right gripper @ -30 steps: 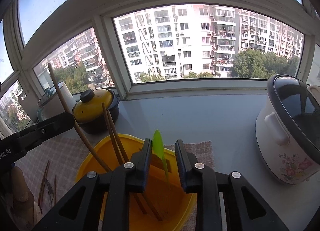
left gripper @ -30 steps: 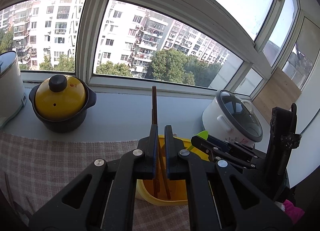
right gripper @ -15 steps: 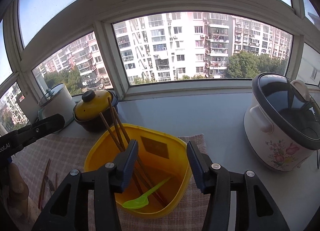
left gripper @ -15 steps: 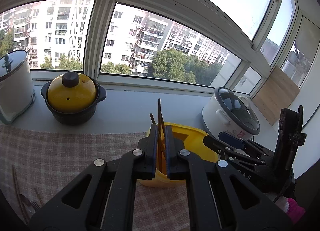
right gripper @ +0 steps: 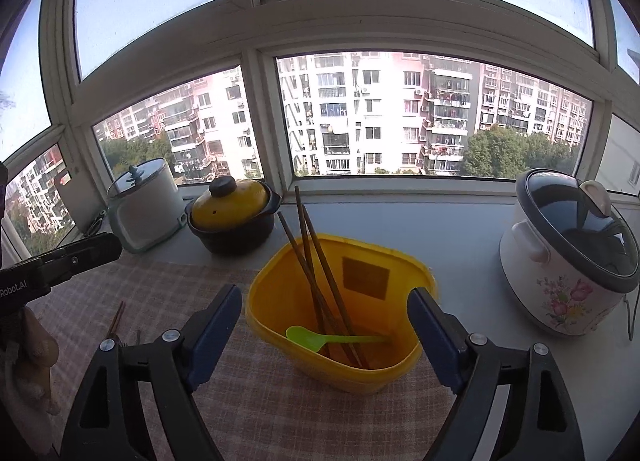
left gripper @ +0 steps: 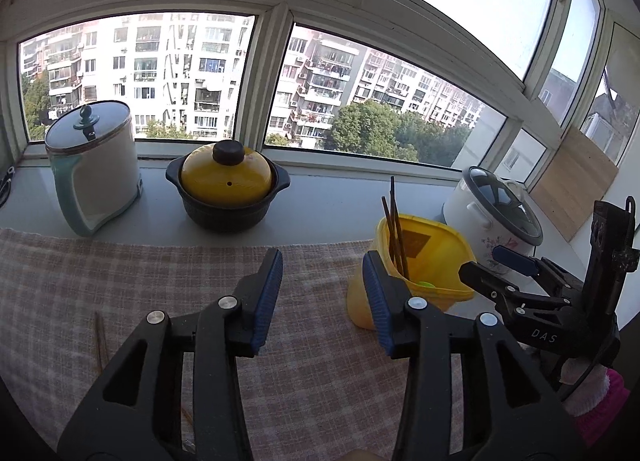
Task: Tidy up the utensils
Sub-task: 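Move both open tools back over the chopsticks on the cloth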
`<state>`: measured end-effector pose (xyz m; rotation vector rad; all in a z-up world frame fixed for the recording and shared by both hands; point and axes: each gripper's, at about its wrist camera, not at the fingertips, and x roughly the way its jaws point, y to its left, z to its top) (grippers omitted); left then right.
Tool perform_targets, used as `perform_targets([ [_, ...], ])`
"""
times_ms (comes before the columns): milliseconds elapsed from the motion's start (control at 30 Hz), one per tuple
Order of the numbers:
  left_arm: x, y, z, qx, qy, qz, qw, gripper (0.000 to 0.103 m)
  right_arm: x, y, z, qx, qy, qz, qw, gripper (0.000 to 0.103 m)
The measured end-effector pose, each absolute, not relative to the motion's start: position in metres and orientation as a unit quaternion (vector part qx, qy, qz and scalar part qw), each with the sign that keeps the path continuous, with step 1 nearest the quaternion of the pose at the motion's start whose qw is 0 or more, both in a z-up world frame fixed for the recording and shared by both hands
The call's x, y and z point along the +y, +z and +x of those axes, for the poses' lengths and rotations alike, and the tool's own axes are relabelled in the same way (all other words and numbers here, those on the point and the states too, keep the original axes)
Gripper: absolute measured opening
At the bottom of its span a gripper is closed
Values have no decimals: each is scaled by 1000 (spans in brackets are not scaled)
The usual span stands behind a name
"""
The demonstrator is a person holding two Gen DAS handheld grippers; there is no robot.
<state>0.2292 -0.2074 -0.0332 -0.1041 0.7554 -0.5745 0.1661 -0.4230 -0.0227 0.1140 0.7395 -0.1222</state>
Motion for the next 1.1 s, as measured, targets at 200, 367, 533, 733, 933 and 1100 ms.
perform_targets([
  [200, -147, -48, 226, 387, -230, -51, 892, 42, -382, -33, 167, 381, -17, 29, 924, 88],
  [367, -92, -63, 222, 406, -185, -60, 893, 42, -351, -45, 173, 397, 20, 22, 917, 88],
  [533, -45, -85, 213, 428, -147, -62, 890, 42, -321, -55, 180, 411, 57, 15, 910, 88],
  [733, -8, -110, 204, 455, -120, -76, 879, 42, -287, -67, 192, 434, 109, 16, 894, 88],
  [933, 7, -133, 195, 480, -117, -86, 865, 42, -260, -92, 205, 476, 146, 20, 867, 78],
  [1100, 8, -150, 193, 500, -121, -88, 853, 42, -241, -120, 211, 516, 166, 24, 840, 67],
])
